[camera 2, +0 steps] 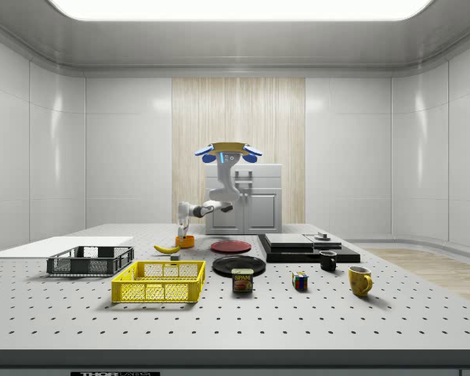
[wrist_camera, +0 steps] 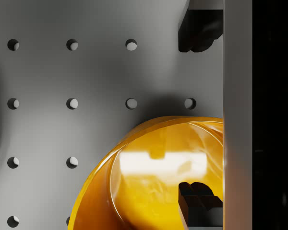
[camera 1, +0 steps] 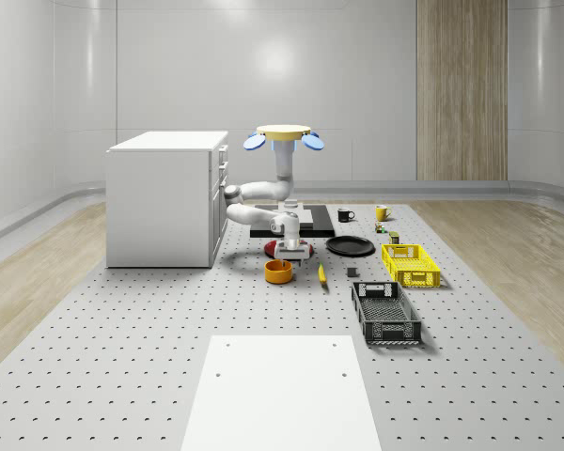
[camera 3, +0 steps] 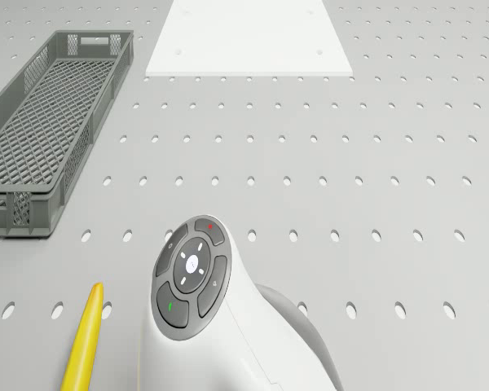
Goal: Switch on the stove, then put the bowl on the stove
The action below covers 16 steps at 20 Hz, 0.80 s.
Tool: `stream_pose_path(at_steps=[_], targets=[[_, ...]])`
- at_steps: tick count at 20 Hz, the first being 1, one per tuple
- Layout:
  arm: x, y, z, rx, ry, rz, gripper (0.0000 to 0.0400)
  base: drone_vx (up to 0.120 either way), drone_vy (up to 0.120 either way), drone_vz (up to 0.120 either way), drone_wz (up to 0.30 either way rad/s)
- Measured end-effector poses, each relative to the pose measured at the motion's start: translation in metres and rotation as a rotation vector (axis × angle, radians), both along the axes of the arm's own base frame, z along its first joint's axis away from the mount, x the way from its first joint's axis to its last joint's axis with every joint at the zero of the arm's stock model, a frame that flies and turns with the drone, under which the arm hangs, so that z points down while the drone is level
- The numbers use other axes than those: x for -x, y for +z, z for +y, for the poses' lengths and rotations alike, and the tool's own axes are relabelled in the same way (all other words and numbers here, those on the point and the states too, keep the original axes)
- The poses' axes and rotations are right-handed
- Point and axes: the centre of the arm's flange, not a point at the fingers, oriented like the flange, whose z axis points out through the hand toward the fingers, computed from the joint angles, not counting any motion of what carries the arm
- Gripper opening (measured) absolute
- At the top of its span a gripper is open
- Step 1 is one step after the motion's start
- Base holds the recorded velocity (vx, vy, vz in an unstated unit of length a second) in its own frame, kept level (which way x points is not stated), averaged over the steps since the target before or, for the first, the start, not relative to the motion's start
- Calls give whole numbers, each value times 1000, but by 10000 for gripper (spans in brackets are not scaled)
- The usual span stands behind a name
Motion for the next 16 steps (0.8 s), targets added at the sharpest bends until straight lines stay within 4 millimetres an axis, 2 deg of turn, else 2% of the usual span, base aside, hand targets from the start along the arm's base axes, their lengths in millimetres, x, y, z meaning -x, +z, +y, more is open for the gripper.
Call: stream_pose_path(at_steps=[5,16], targets=[[3,9,-1,0,0,0,400,0,0,0,0],[-17,17,4,0,0,0,400,0,0,0,0]])
